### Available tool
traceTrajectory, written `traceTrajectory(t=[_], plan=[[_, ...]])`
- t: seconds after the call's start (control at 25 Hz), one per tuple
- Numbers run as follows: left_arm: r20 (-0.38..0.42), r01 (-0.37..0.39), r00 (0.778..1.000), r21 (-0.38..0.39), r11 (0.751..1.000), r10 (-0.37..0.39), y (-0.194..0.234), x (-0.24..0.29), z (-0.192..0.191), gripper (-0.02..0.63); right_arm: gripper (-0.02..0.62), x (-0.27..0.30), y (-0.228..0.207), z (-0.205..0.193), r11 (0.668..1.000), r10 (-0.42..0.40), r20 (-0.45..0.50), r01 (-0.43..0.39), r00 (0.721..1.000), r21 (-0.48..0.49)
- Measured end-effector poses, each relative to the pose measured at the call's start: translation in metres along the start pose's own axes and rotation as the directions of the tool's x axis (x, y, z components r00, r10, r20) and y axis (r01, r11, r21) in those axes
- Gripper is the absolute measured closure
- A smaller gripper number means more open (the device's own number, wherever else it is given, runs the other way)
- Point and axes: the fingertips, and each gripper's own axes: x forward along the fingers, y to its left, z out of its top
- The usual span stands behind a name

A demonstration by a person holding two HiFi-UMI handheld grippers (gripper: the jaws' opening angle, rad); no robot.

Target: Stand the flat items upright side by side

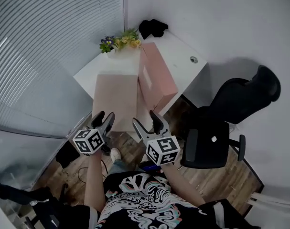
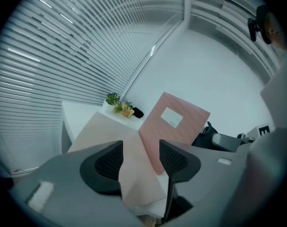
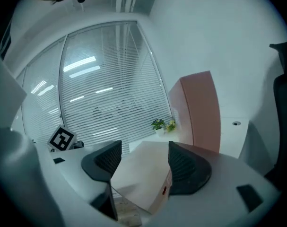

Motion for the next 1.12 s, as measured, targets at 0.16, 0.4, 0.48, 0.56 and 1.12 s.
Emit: traceTrajectory(t=[0.16,0.4,0.48,0.56,1.12], plan=[[-0.028,-0.048,0.998,-0.02,0.999,0.048,0.046,-0.014,-0.004,0.377,0.296,0.025,0.008,-0.021,0.999,-0.036,-0.066,0.036,0.997,0.01],[-0.08,-0.085,0.993,-0.03,0.996,0.083,0.096,-0.022,-0.014,0.377,0.295,0.053,0.015,-0.051,0.996,-0.09,-0.159,0.088,0.983,-0.015],[-0.097,-0.097,0.991,-0.029,0.995,0.094,0.11,-0.022,-0.018,0.376,0.295,0.061,0.016,-0.063,0.995,-0.098,-0.198,0.098,0.975,-0.012],[-0.123,-0.101,0.988,-0.035,0.994,0.096,0.122,-0.023,-0.024,0.37,0.295,0.068,0.017,-0.075,0.994,-0.107,-0.238,0.108,0.965,-0.007],[-0.164,0.025,0.982,-0.405,0.914,-0.099,0.153,-0.001,-0.064,0.313,0.29,0.087,0.012,-0.13,0.978,-0.201,-0.402,0.21,0.893,-0.021]])
